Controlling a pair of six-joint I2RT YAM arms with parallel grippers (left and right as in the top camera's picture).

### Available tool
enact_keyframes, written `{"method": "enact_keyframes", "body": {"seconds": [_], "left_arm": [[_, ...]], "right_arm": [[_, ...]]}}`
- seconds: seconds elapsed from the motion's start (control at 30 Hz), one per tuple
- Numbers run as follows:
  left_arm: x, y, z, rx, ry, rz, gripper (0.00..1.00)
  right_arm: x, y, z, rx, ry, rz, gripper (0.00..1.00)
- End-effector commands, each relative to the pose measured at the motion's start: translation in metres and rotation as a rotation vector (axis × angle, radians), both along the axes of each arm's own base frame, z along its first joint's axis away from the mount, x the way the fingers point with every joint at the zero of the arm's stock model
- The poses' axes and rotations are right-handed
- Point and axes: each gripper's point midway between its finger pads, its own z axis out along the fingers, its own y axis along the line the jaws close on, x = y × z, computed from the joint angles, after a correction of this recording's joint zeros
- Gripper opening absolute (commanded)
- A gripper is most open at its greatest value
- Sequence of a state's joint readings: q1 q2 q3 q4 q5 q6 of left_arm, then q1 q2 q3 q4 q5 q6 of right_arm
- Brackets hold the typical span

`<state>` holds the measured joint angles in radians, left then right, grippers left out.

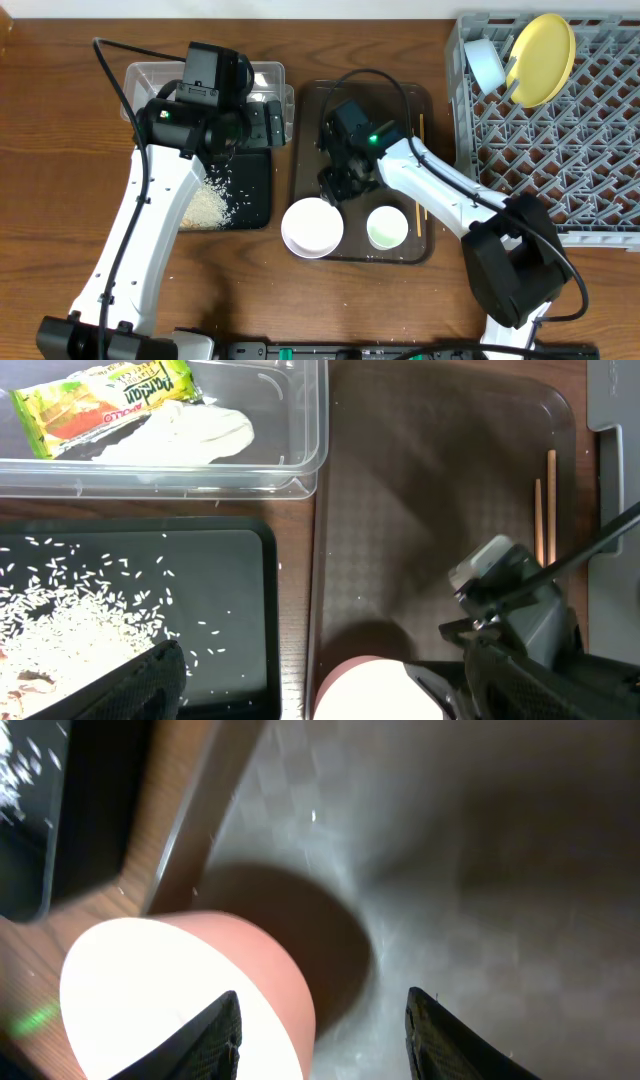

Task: Sort waste into correct bins and load items into the dishwasher rack
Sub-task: 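Reach the right gripper to the white bowl and grasp its rim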

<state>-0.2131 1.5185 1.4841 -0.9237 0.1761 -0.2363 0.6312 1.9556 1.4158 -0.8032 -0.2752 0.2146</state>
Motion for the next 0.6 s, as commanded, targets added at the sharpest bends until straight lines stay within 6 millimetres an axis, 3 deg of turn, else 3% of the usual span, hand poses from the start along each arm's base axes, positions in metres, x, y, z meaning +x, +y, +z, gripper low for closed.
{"method": "enact_keyframes", "body": {"seconds": [0.0,0.23,0.37,0.57], "left_arm": [[0.001,0.002,0.001,0.009,-0.004,0.009,0.91],[0.001,0.002,0.001,0.009,-0.004,0.009,0.91],[0.001,0.002,0.001,0.009,-0.004,0.009,0.91],[0.001,0.002,0.001,0.009,-0.004,0.009,0.91]], "right_arm": [[-0.014,0.003,-0.01,-0.035,0.014,0.059,0.51],[-0.025,0.001,-0.021,-0.054,0.046,0.074,0.46],[-0.027,-0.001,-0.024,-0.06,0.057,0.061,0.26],[-0.028,-0.001,-0.029,-0.057,0.057,0.05,0.24]]}}
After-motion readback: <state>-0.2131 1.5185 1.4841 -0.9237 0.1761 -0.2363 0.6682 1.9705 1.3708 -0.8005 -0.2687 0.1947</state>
